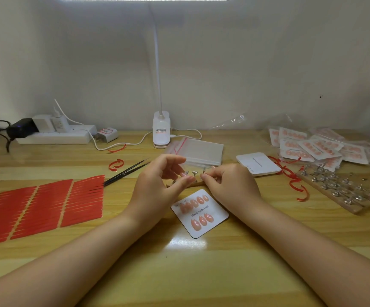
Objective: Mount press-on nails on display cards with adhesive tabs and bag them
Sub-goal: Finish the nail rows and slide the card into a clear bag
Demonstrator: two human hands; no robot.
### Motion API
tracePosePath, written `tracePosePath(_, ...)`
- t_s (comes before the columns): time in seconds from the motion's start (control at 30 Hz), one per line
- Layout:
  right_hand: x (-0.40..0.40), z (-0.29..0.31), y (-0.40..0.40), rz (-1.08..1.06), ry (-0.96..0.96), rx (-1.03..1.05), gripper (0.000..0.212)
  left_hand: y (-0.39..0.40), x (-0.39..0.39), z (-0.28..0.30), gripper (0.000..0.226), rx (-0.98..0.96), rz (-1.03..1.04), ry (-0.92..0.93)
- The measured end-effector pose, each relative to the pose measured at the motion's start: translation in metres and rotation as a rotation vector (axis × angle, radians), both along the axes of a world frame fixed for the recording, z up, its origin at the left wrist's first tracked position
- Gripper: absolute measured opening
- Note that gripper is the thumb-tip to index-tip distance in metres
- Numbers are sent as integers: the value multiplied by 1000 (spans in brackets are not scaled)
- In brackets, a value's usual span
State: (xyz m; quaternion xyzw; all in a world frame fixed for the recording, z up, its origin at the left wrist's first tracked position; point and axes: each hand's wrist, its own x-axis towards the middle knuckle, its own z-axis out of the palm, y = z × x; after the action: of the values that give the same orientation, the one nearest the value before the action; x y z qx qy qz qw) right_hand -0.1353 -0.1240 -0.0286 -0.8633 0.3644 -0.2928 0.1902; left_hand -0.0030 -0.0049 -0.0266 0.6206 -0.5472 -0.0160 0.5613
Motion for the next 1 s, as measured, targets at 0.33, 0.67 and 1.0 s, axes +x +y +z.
tracePosePath(0.33,-11,16,27,429,-337,415,32,8,1,5,39,-90,-34,-282)
tracePosePath(0.67,-16,29,26,419,-372,834,15,8,-1,3,46,-147,-91,-353)
tracePosePath(1.0,-18,33,21,432,-300,682,27,9,-3,9,54,-176,-138,-284)
